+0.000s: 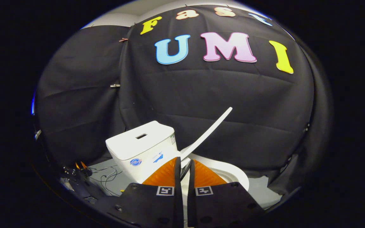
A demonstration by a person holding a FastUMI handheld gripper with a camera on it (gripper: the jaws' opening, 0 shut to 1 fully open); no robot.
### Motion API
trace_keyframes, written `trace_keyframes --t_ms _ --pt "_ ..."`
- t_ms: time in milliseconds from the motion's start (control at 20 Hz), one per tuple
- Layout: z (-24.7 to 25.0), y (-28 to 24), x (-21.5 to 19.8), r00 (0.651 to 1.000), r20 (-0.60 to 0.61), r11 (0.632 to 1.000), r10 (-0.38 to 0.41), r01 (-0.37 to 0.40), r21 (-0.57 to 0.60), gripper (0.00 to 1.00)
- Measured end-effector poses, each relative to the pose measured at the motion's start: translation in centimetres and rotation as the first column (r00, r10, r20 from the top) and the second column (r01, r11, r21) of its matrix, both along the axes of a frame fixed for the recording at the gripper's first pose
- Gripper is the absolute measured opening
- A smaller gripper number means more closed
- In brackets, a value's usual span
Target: Open the toilet lid.
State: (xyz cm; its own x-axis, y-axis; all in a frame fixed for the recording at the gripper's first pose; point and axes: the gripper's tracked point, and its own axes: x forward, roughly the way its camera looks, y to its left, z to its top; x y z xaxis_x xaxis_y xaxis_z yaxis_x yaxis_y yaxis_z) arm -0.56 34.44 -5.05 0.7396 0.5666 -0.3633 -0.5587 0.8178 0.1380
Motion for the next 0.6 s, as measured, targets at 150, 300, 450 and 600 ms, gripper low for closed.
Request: trace_keyframes --t_ms 150,300,450,600 --pt "1.9 3.4 -0.1 0.999 0.016 0.999 0.039 -0.039 0.020 0.10" --pt "3.6 6.9 0.0 0.995 0.055 0.996 0.086 -0.088 0.027 0.10" --pt "4.7 10.6 -0.4 0.988 0.050 0.987 0.147 -0.150 0.053 0.10" --pt "5.5 13.9 -0.6 0.976 0.025 0.974 0.217 -0.218 0.068 0.10"
